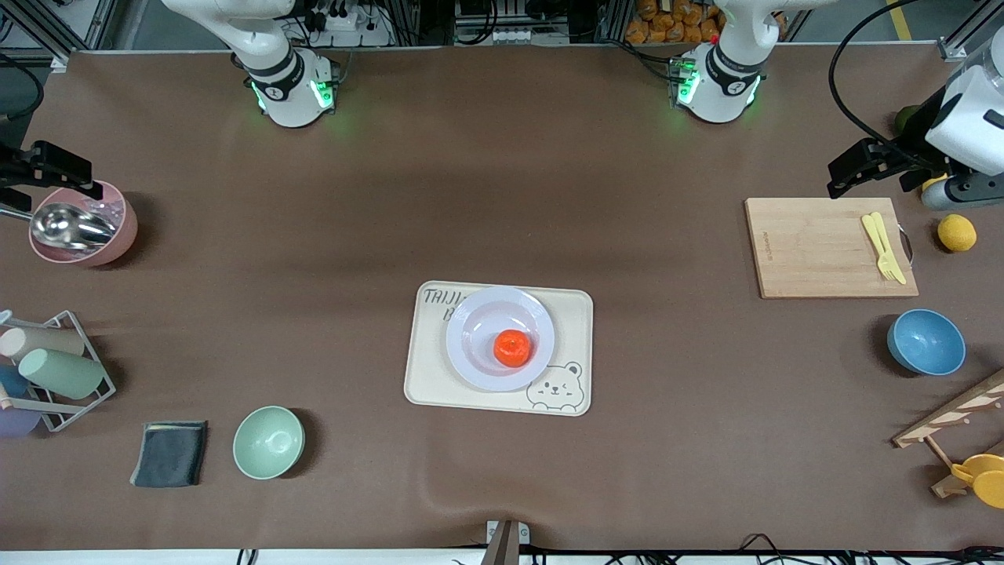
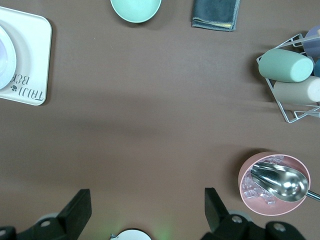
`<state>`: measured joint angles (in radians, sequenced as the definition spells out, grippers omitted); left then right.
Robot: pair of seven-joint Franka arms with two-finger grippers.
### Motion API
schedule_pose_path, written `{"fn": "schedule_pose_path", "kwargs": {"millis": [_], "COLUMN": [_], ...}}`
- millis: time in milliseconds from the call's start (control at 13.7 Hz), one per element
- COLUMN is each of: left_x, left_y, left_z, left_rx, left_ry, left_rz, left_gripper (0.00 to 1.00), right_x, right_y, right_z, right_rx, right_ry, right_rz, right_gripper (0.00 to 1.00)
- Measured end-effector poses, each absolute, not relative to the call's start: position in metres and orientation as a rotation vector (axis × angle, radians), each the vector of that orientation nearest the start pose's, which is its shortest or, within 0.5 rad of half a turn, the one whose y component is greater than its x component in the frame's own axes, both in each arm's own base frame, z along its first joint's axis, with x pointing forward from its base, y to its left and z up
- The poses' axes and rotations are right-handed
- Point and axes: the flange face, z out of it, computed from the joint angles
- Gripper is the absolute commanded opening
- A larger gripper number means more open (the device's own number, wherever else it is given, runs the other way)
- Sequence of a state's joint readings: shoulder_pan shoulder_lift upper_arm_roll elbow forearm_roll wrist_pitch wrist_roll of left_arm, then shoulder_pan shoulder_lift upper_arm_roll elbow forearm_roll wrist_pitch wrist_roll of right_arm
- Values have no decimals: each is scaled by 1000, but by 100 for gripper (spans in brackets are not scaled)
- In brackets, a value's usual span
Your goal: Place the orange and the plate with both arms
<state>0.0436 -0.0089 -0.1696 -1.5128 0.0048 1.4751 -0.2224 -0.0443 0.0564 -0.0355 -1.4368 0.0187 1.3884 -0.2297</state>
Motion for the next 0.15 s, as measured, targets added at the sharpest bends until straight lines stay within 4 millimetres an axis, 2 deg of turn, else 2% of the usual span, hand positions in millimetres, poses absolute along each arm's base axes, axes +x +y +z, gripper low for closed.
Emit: {"fn": "schedule_pose_path", "kwargs": {"millis": [146], "left_x": [538], "left_y": [-68], "left_z": [649], "left_rx": [-3127], "left_ry": [-152], "left_rz": [39], "left_gripper": [100], "right_x": [552], "right_y": [-42], "right_z": [636], "right_rx": [-3095], "right_ry": [-231], "right_rz": [164], "right_gripper": [100]}}
